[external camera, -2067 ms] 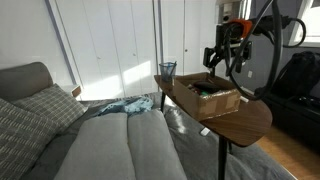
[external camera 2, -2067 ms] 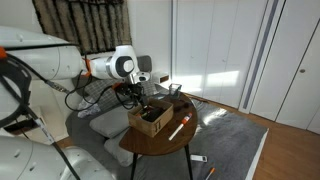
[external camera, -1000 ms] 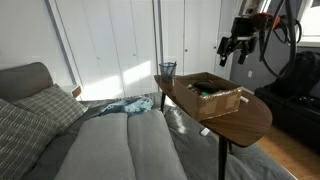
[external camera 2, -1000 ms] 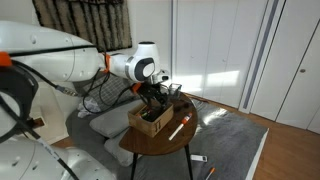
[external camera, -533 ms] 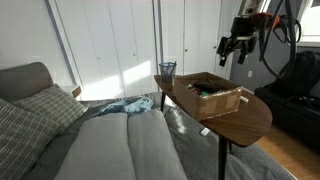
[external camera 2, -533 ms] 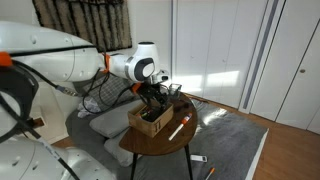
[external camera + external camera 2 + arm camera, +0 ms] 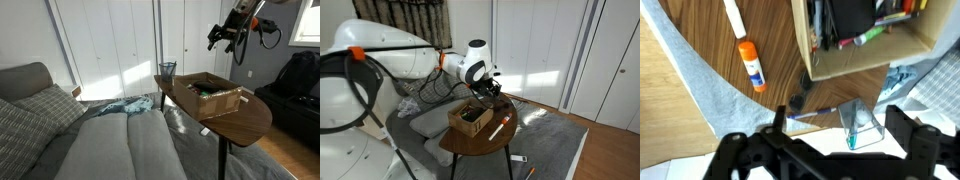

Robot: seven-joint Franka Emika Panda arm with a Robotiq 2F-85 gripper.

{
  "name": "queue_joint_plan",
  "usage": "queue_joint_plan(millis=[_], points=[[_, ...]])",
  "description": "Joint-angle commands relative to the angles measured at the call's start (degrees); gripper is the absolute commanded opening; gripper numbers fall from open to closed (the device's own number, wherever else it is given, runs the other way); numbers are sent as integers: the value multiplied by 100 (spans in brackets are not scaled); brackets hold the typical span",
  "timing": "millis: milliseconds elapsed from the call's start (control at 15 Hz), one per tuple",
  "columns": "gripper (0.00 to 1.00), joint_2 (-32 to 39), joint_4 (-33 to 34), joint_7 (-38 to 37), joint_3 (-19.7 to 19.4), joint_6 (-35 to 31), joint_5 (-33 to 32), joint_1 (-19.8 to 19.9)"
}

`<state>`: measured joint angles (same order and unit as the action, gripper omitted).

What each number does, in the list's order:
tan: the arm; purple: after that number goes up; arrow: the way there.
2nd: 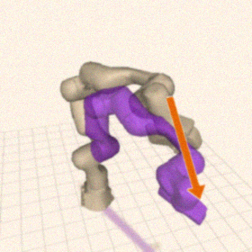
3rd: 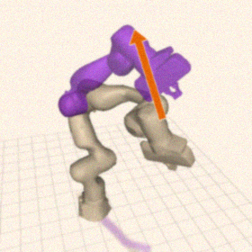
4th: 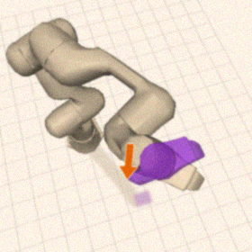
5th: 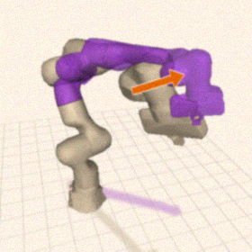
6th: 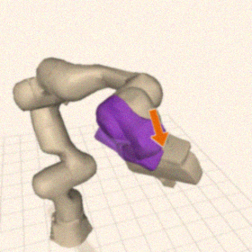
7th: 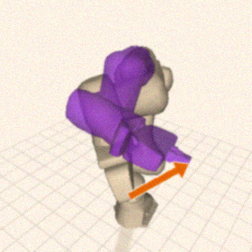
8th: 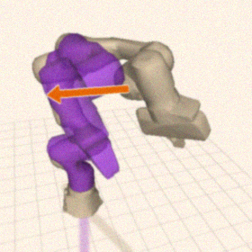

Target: Put the pen inside the box

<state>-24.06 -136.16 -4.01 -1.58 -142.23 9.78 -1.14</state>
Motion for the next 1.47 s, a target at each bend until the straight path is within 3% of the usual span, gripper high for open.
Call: queue_joint_plan(millis=[0, 333, 400, 867, 1000, 1067, 1400], points=[[100, 1026, 990, -24, -151, -593, 494, -103], [100, 2091, 2210, -554, -82, -236, 450, 107], [100, 1659, 1655, -318, -62, -476, 434, 79], [100, 2213, 2242, -483, -49, -460, 577, 104], [100, 2523, 2556, -240, -39, -283, 529, 90], [100, 2728, 2814, 50, -30, -216, 902, 61], [100, 3803, 4235, 20, 126, 789, 1230, 163]])
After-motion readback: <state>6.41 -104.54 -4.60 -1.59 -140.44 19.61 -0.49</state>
